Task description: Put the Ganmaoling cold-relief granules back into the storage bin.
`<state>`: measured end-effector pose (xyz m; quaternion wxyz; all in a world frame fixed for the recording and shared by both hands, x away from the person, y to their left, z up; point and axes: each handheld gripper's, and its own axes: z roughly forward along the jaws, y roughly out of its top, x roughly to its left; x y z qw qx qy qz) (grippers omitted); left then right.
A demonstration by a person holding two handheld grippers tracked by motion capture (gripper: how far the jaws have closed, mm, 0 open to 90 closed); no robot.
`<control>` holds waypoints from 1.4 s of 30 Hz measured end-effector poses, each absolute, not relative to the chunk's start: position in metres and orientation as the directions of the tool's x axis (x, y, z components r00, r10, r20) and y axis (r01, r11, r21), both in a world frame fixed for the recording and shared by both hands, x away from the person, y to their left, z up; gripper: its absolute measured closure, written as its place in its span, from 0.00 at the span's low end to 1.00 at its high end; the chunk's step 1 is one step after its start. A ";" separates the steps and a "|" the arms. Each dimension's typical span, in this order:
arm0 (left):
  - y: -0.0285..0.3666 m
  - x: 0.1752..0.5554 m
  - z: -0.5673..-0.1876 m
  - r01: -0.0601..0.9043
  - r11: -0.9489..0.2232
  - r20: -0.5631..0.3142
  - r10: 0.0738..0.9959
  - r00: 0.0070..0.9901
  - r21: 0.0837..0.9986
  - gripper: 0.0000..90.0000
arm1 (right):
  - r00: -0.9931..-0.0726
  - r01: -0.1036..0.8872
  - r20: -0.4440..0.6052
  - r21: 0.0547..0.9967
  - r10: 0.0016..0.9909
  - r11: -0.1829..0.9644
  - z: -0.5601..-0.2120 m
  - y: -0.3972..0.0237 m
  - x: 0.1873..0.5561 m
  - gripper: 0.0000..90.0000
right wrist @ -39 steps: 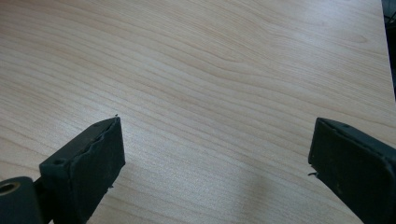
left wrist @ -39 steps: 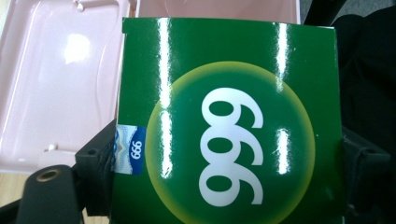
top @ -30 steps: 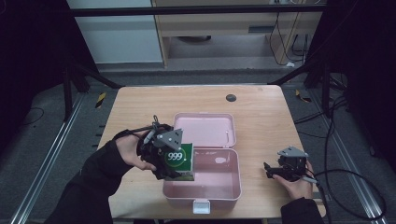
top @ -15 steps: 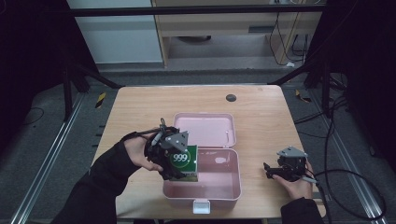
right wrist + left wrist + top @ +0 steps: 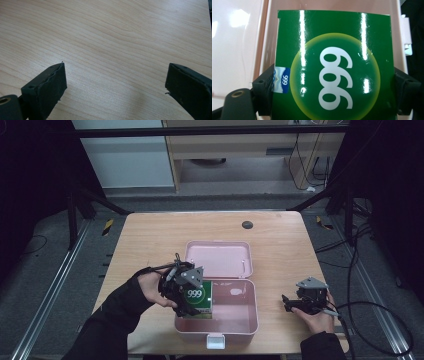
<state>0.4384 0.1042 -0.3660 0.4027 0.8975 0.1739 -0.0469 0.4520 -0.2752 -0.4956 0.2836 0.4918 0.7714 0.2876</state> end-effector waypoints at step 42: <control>0.105 0.435 -0.414 0.413 -0.558 -0.265 0.330 0.906 0.719 0.15 | -0.369 0.614 -0.157 0.699 0.916 0.367 -0.498 -0.274 0.453 0.03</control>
